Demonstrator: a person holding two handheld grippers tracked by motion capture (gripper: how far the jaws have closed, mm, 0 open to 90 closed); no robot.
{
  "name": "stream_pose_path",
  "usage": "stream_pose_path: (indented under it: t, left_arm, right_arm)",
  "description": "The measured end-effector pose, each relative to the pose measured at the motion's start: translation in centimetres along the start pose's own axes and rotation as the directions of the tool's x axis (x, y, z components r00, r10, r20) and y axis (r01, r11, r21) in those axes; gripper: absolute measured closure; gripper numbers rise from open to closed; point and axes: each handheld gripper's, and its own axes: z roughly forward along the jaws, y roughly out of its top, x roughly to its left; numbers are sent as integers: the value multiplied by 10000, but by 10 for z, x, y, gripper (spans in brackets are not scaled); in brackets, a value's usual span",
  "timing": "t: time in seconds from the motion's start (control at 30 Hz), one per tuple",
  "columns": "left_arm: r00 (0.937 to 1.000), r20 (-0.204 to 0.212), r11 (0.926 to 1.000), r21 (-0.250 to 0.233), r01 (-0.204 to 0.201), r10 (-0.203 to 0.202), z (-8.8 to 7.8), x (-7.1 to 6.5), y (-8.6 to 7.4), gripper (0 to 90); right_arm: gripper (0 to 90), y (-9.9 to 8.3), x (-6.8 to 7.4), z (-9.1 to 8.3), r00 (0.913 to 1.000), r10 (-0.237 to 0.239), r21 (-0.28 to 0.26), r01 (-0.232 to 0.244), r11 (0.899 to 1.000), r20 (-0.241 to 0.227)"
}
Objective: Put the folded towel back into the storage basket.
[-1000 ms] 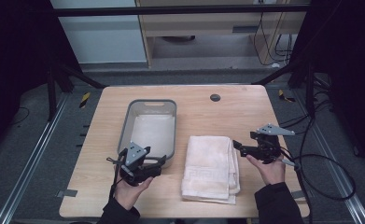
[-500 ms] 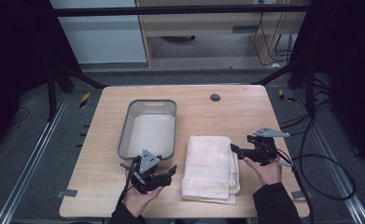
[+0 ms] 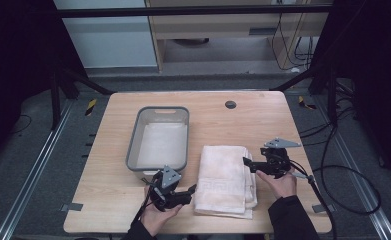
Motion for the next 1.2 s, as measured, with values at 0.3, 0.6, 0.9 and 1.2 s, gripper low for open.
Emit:
stream_pose_path:
  t: [0.3,0.6,0.9,1.2]
  left_arm:
    - [9999,75,9998,195,-89,88,13,-5,-2,342]
    - [9997,192,9990,408,-164,156,27,-8,-4,334]
    - [9992,330,9970,734,-253,230,41,-15,-9,317]
    - [9993,353,9950,981,-161,127,50,-16,-12,318]
  right_arm:
    - [201,-4,2,12,10000,-17,295,15,9996,80]
    - [201,-8,5,23,10000,72,624,-75,9980,59]
    - [203,-13,6,38,9998,-63,1198,41,9928,180]
    - [212,-20,3,44,9994,347,1278,-340,9912,-35]
